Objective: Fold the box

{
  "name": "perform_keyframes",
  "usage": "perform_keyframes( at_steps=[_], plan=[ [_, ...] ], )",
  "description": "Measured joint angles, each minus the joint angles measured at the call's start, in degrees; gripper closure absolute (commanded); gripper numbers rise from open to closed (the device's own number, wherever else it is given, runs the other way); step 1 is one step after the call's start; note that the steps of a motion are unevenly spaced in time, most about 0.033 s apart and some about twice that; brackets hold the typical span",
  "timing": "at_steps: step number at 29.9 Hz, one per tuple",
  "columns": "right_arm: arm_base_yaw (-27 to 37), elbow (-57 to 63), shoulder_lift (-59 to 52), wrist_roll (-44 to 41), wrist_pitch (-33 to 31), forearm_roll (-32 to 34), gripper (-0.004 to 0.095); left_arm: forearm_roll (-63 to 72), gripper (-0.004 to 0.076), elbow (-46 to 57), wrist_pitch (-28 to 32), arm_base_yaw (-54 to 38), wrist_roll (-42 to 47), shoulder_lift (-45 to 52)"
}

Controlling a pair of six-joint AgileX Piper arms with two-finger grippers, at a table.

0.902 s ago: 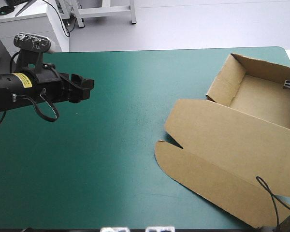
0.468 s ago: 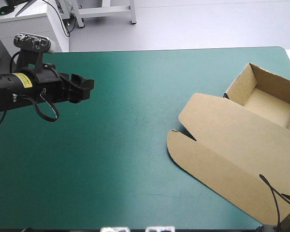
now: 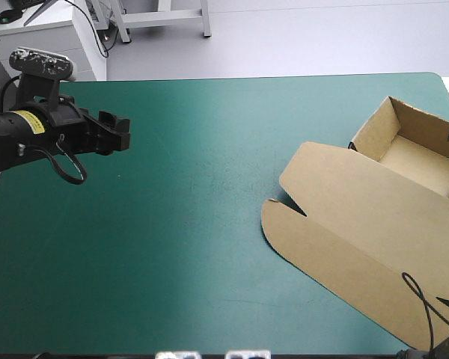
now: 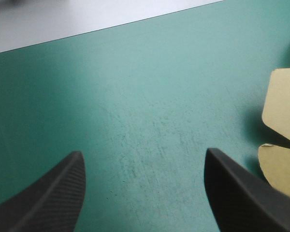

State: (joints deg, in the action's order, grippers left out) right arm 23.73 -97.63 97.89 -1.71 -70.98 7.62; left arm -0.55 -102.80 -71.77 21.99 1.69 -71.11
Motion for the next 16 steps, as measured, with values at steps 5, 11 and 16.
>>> perform_keyframes(
  at_steps=[5,11,16],
  plan=[
    [0.00,0.00,-4.57,0.37,-0.27,-5.58,0.0436,-1.51,0.0229,0.00,0.00,0.00,0.00,0.04],
    [-0.05,0.00,-10.74,0.99,-0.47,-19.65,0.0436,-1.51,0.0229,5.18,0.05,0.00,-1.69,1.74],
    [-3.53,0.00,-18.05,1.71,-0.77,-23.02,0.0469,-1.89,0.0229,13.82,0.05,0.00,-2.48,5.73]
  ],
)
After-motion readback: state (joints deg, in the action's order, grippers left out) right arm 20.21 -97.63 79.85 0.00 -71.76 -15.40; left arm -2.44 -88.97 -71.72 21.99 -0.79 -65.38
